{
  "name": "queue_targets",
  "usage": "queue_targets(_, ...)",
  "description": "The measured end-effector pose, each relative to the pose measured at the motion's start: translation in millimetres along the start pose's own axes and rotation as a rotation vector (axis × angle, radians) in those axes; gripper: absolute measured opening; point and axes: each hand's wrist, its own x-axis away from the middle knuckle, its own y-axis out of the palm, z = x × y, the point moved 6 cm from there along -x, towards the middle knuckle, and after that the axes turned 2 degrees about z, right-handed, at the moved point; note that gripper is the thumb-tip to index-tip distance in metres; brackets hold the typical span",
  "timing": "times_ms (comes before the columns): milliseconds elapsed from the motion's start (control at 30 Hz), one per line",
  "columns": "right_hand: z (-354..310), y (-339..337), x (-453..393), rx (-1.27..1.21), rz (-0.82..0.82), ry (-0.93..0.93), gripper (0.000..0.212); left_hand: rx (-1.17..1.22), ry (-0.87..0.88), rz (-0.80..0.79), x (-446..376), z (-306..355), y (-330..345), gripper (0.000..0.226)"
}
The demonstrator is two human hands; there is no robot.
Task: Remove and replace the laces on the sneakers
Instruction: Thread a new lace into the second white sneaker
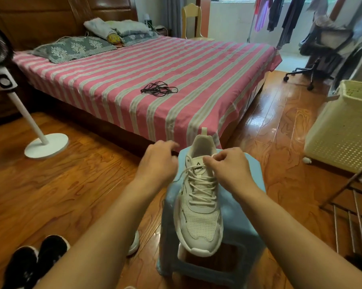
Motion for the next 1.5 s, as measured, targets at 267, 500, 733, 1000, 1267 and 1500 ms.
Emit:
queue_targets(267, -15.1, -34.8, -13.0, -1.022, -0.145, 0.222, 0.022, 0.29, 0.295, -0.187, 20.4, 48.0, 22.0, 0.052)
queue_targets(500, -21.9, -84.9, -14.8, -0.606, -0.041, -0.036, 0.028, 0.76, 0.189, -0.169, 22.3, 63.3, -0.7, 0.027)
queue_targets(733, -48.9, -23.1, 22.6, 0.197, -0.161, -0.431, 0.019, 1.041, 0.074, -0.096, 30.3, 78.1, 1.0, 0.018)
queue_targets(1000, -37.9, -34.0, 11.6, -0.009, -0.282, -0.249, 0.044, 1.028, 0.064, 0.217, 24.7, 65.4, -25.4, 0.015)
queue_targets(1267, 5.6, -9.9, 5.4, -0.102, -0.396, 0.269, 0.039, 1.187, 0.053, 0.677, -22.8, 26.1, -112.3, 0.015)
queue_targets(1500, 32.6, -6.8, 6.0, -0.443, -0.335, 0.351, 0.016, 0.33, 0.274, -0.035, 4.0, 68.3, 32.7, 0.019)
